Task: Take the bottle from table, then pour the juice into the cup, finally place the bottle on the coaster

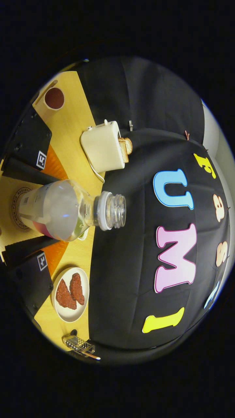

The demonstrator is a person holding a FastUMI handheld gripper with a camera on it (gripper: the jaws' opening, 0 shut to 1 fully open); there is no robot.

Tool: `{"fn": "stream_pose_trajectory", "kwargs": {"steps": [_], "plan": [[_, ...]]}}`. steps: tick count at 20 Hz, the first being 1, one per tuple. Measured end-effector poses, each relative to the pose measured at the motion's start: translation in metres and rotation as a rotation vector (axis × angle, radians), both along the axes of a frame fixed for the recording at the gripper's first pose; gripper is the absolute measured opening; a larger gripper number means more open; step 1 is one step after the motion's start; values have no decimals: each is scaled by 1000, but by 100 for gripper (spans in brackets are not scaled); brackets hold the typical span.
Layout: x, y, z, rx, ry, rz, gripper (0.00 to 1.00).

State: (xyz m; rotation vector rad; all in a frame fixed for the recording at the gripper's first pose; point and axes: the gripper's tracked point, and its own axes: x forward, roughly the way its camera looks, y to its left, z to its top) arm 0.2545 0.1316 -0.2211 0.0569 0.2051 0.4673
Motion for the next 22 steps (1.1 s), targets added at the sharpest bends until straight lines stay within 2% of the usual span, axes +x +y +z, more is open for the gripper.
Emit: {"fn": "stream_pose_trajectory", "kwargs": {"steps": [11,13,15,22], "plan": [[-7,-1,-7,-87,-30,9,79],[-8,1,-6,-64,-14,16,81],[-7,-2,-4,-55,-2,-1,100],[-28,-11,14,-46,23,-4,99]]}}
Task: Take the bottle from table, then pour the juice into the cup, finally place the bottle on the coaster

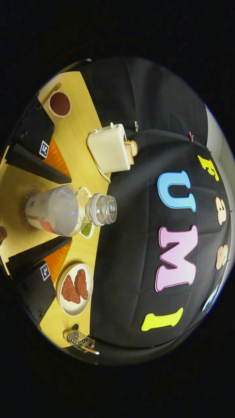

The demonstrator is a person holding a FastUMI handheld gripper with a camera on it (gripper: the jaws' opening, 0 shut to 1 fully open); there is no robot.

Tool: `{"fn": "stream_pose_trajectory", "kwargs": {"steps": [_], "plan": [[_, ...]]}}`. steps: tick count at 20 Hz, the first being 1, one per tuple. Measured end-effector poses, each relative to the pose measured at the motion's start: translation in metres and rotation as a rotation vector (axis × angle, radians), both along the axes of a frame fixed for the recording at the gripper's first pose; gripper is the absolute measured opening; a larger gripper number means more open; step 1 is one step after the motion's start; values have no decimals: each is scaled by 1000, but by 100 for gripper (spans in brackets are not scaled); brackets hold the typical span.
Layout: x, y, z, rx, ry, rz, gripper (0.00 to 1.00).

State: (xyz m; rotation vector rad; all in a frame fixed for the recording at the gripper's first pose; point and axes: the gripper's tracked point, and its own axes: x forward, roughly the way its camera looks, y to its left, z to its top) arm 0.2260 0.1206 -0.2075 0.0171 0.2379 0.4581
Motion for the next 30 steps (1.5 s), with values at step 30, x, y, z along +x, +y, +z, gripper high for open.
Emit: {"fn": "stream_pose_trajectory", "kwargs": {"steps": [30], "plan": [[-252,-220,237,-54,-240,-496,98]]}}
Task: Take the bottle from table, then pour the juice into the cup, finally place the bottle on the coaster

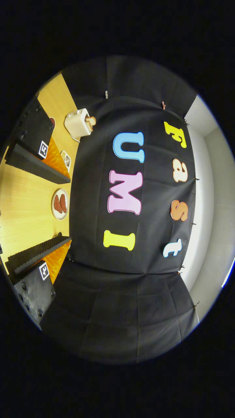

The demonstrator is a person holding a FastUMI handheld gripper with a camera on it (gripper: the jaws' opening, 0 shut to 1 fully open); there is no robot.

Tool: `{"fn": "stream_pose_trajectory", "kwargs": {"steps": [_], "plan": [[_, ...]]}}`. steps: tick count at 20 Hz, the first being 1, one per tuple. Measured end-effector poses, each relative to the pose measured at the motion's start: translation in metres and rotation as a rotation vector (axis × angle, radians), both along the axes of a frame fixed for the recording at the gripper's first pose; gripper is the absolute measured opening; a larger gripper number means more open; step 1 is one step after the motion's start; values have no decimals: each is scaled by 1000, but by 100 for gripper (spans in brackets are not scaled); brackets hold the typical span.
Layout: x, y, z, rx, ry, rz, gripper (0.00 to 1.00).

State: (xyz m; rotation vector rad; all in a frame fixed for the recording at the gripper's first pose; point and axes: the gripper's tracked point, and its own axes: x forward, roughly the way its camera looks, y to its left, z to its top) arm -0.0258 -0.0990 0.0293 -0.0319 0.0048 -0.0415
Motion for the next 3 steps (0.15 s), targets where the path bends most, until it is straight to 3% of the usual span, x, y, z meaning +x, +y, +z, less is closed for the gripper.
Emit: {"fn": "stream_pose_trajectory", "kwargs": {"steps": [3], "plan": [[-31,-4,-2,-2,6,-18,98]]}}
